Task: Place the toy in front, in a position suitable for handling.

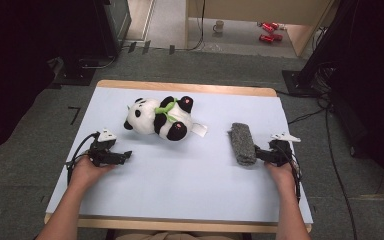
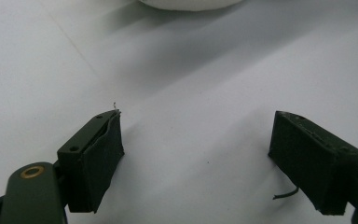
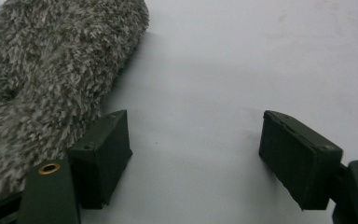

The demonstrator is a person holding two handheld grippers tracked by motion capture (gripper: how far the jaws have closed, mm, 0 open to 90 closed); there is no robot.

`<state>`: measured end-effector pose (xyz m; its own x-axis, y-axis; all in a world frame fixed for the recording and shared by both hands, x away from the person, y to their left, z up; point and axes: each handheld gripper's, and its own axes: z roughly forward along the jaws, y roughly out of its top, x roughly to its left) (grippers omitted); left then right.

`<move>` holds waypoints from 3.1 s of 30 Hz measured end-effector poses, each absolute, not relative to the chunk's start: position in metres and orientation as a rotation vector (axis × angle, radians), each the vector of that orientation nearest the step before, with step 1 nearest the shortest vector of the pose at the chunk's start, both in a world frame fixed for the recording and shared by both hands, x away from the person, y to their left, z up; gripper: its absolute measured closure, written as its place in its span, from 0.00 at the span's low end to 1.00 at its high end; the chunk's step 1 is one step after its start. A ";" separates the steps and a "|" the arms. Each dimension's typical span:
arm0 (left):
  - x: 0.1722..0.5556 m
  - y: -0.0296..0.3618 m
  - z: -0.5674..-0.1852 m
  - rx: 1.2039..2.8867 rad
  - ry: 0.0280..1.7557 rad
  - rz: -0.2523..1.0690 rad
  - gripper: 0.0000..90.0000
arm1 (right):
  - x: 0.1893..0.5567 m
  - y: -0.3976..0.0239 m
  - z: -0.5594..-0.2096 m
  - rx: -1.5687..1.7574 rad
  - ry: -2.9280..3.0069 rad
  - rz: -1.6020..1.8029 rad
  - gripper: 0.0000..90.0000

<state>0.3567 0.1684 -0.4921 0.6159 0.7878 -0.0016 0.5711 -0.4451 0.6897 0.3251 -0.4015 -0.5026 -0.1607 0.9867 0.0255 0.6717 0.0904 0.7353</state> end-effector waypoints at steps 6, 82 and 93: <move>0.359 0.174 -0.484 2.100 1.076 0.315 0.38 | 0.325 -0.402 -0.503 1.626 1.889 0.854 0.27; 0.414 0.066 -0.432 2.009 0.817 0.306 0.74 | 0.327 -0.403 -0.503 1.675 1.852 0.816 0.14; 0.393 0.061 -0.419 1.971 0.901 0.232 0.86 | 0.327 -0.403 -0.503 1.677 1.852 0.816 0.14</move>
